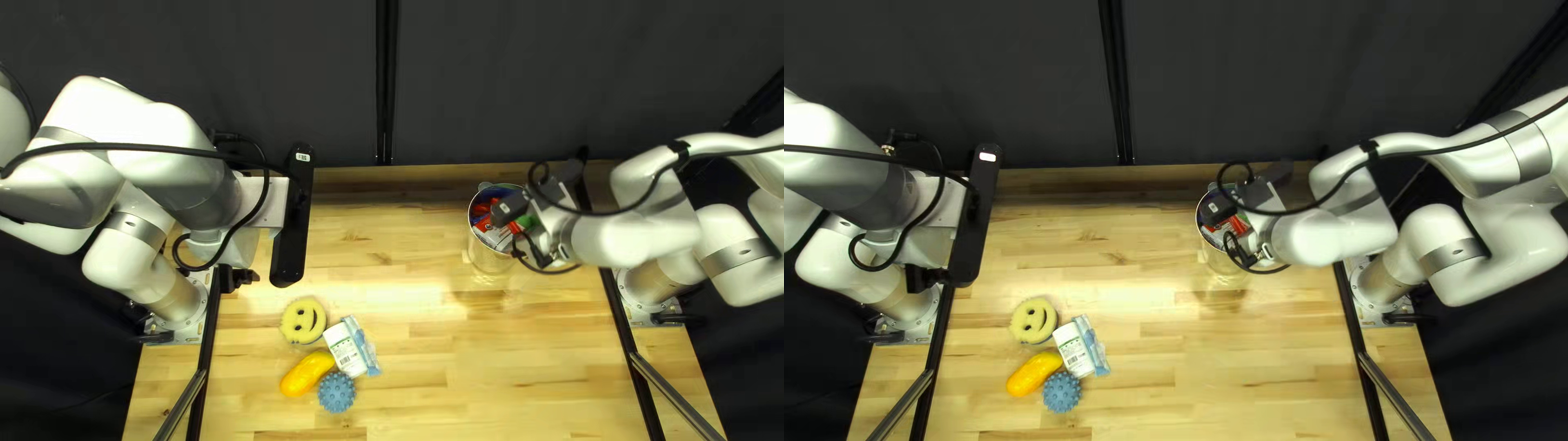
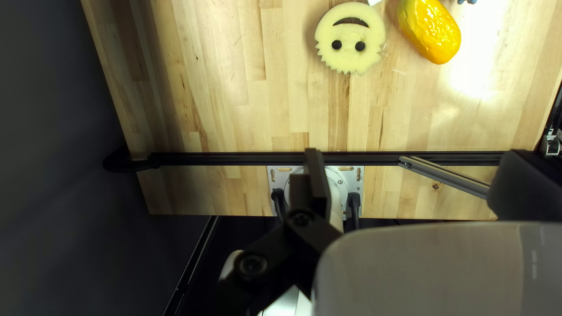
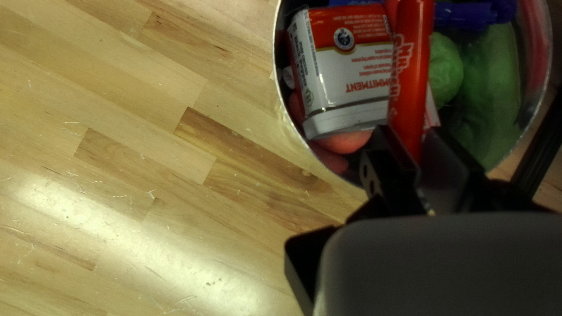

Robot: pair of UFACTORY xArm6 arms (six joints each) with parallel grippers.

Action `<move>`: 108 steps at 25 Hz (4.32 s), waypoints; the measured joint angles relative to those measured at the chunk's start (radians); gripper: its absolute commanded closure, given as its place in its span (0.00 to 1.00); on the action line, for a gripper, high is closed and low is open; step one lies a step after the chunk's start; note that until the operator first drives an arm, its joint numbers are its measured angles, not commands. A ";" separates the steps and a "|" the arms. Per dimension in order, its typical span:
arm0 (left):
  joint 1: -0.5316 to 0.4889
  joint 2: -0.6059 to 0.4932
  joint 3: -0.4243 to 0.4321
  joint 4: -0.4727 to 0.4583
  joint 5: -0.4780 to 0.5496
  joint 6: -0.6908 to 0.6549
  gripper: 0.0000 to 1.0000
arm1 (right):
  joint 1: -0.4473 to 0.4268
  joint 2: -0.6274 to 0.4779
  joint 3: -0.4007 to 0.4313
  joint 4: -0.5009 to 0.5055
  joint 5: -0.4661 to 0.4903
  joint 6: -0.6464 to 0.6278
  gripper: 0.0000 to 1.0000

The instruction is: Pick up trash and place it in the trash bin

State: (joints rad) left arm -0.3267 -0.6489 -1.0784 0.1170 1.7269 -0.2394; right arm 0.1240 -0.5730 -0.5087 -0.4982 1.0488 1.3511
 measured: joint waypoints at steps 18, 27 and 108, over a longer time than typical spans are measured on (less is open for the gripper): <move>0.000 0.000 0.000 0.000 0.000 0.000 0.00 | 0.367 -0.102 -0.111 0.075 0.138 -0.358 0.00; 0.000 0.000 0.000 0.000 0.000 0.000 0.00 | 0.332 -0.140 -0.205 0.301 0.267 -0.790 0.00; -0.259 0.390 0.202 -0.060 -0.623 0.059 0.00 | 0.347 -0.036 -0.642 0.259 0.874 -0.950 0.00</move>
State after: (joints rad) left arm -0.5859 -0.2586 -0.8761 0.0573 1.1039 -0.1808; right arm 0.4710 -0.6090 -1.1512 -0.2390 1.9228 0.4013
